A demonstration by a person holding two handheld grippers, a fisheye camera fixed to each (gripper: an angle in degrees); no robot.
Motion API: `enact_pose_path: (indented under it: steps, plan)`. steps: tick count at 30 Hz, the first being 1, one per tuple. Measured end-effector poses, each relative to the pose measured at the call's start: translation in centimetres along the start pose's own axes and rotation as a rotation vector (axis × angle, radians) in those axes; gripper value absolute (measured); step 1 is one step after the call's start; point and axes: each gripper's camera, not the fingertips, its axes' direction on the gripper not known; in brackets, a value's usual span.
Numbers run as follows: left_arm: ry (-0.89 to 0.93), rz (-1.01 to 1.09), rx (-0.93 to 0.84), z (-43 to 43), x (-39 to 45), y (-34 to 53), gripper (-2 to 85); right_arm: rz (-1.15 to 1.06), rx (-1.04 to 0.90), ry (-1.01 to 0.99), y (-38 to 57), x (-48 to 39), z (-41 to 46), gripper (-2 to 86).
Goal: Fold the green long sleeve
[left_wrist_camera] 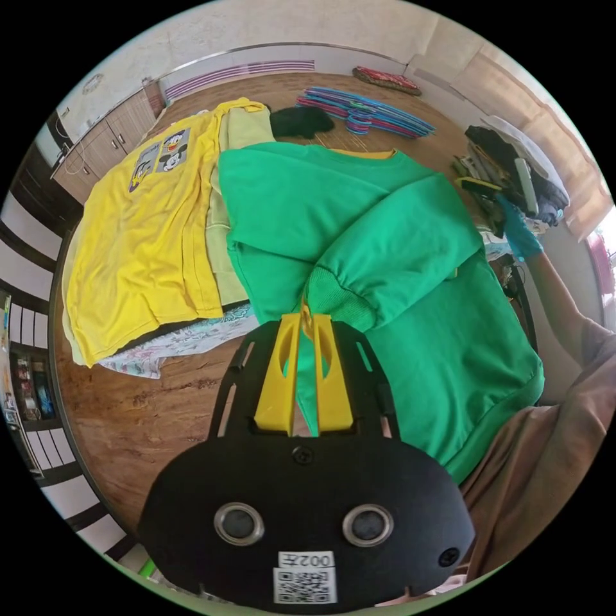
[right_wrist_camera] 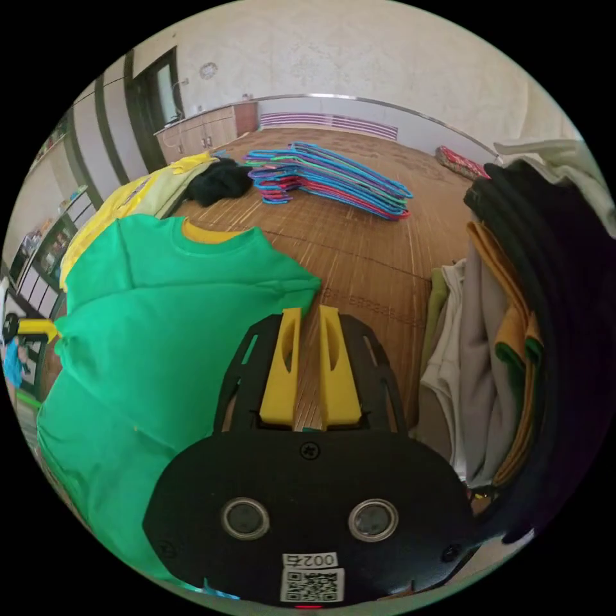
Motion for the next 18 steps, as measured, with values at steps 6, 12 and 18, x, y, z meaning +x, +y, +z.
enact_pose_path:
  steps: [6, 12, 18]
  plan:
    - [0.045, 0.008, 0.029, 0.1, -0.4, 1.3, 3.6, -0.19, 0.045, -0.134, 6.8, -5.2, -6.2, 7.5]
    - [0.115, 0.055, 0.026, 1.2, 0.3, 2.7, 8.6, -0.249, 0.005, -0.12, 12.1, -10.4, -8.6, 9.7]
    - [0.117, 0.034, 0.016, 2.8, 0.9, 4.1, 5.2, -0.248, -0.01, 0.026, 13.7, -14.7, -8.8, 6.9]
